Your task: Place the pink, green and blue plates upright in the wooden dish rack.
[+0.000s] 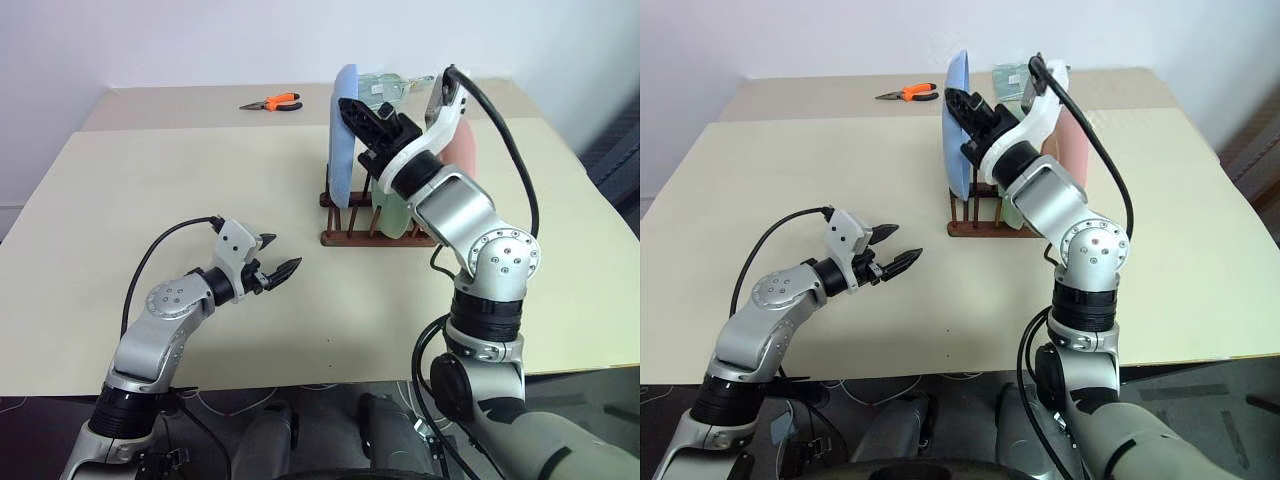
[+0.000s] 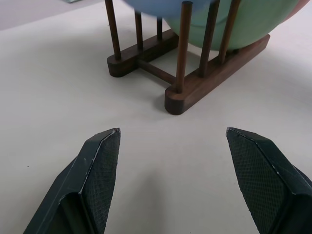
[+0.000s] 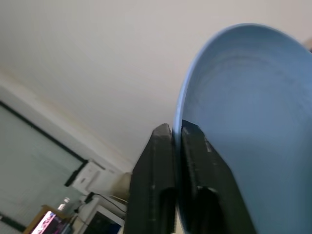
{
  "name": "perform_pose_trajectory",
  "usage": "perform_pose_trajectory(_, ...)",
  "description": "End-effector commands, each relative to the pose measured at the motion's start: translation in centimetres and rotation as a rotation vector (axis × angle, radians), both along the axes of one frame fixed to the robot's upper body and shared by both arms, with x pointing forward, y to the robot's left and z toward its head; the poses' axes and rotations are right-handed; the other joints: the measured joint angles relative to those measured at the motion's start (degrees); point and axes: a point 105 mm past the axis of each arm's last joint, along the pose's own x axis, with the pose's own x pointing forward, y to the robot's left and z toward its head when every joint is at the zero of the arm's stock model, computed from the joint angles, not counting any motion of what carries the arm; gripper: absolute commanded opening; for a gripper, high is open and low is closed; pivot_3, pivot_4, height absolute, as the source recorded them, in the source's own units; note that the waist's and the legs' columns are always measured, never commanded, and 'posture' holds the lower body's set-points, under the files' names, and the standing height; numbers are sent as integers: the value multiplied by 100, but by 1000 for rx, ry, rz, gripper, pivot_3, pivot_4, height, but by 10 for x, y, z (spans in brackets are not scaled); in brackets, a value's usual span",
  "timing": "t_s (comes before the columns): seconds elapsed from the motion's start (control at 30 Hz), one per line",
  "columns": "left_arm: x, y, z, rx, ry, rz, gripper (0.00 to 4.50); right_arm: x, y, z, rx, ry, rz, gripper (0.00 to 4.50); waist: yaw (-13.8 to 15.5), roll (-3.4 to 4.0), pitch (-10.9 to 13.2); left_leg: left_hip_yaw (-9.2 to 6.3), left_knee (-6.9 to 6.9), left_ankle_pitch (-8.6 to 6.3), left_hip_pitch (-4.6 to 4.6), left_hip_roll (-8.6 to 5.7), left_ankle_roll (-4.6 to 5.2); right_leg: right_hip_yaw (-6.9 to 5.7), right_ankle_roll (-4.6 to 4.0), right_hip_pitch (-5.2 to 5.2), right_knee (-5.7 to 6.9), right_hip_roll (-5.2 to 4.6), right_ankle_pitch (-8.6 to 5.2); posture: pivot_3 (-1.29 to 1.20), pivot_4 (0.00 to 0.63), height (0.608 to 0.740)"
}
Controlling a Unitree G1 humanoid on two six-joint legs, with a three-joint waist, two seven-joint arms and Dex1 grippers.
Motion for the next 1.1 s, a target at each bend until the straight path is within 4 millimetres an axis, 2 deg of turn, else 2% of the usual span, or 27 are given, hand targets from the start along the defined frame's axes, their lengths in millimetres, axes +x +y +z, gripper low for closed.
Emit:
perform_pose_trajectory(0.03, -2, -2, 14, -4, -52, -12, 3557, 0, -8, 18, -33, -94, -61, 1931, 0, 0, 0, 0, 0, 0, 0, 0, 0, 0, 0, 0, 0, 0, 0, 0, 150, 740)
perform_pose_trajectory(0.1, -2, -3, 14, -4, -52, -12, 3557, -1, -11, 25, -103, -160, -98, 2873, 4, 0, 0, 1, 0, 0, -1, 0, 0, 0, 0, 0, -1, 0, 0, 0, 150, 740)
perform_pose_trajectory(0.17, -3, -4, 13, -4, -51, -13, 3557, -10, -16, 43, -233, -328, -143, 2873, 6, 0, 1, 3, 0, 0, -1, -1, 0, 0, 0, 0, -1, 0, 0, 0, 150, 740)
perform_pose_trajectory(0.23, -3, -3, 13, -1, -50, -8, 3557, -29, -24, 63, -337, -534, -146, 2873, 31, 0, 1, 3, 1, 0, -4, -1, 0, -1, 0, 0, -4, 0, -1, 0, 150, 740)
perform_pose_trajectory(0.3, -4, 0, 11, 12, -49, 5, 3557, -46, -44, 67, -438, -666, -157, 2873, 26, -3, 1, 2, 0, 0, -6, -1, 0, -2, 4, 4, -13, -1, -2, 0, 150, 740)
perform_pose_trajectory(0.4, -3, 8, 8, 22, -47, 37, 3557, -51, -99, 48, -562, -634, -213, 2873, 62, -36, -19, -1, 0, -3, -2, 0, 4, -7, 11, 18, -21, -3, -7, 0, 150, 740)
perform_pose_trajectory(0.5, 2, 26, 3, 29, -47, 111, 3557, -55, -163, 16, -693, -513, -319, 2873, 93, -38, -17, 3, 10, -5, -4, -4, 7, -8, 15, 30, -32, -16, -30, 0, 150, 740)
perform_pose_trajectory(0.57, 7, 50, -7, 45, -35, 200, 3557, -62, -204, -23, -811, -374, -352, 2873, 125, -31, -15, 10, 13, -6, -2, -2, 8, -3, 14, 29, -30, -18, -31, 0, 150, 740)
perform_pose_trajectory(0.6, 8, 60, -13, 57, -27, 238, 3557, -66, -214, -44, -872, -308, -337, 2873, 139, -28, -17, 14, 13, -6, -1, -2, 9, -2, 14, 27, -27, -18, -31, 0, 150, 740)
perform_pose_trajectory(0.7, 11, 77, -24, 100, -31, 310, 3557, -74, -225, -95, -1044, -195, -264, 2873, 92, -17, -19, 25, 8, -10, 5, 5, 13, 1, 13, 20, -21, -14, -31, 0, 150, 740)
perform_pose_trajectory(0.77, 13, 83, -28, 111, -41, 350, 3557, -75, -228, -115, -1086, -164, -245, 2873, 49, -14, -16, 29, 12, -10, 5, 7, 12, 4, 12, 20, -21, -16, -30, 0, 150, 740)
perform_pose_trajectory(0.83, 13, 88, -29, 105, -46, 379, 3557, -70, -228, -126, -1099, -162, -257, 2873, 34, -15, -17, 31, 19, -11, 4, 6, 11, 6, 10, 22, -21, -21, -28, 0, 150, 740)
perform_pose_trajectory(1.1, 3, 86, -42, 112, -20, 379, 3557, -48, -221, -152, -1120, -163, -267, 2873, 73, -17, -17, 25, 16, -11, 2, 1, 11, 5, 9, 21, -22, -23, -26, 0, 150, 740)
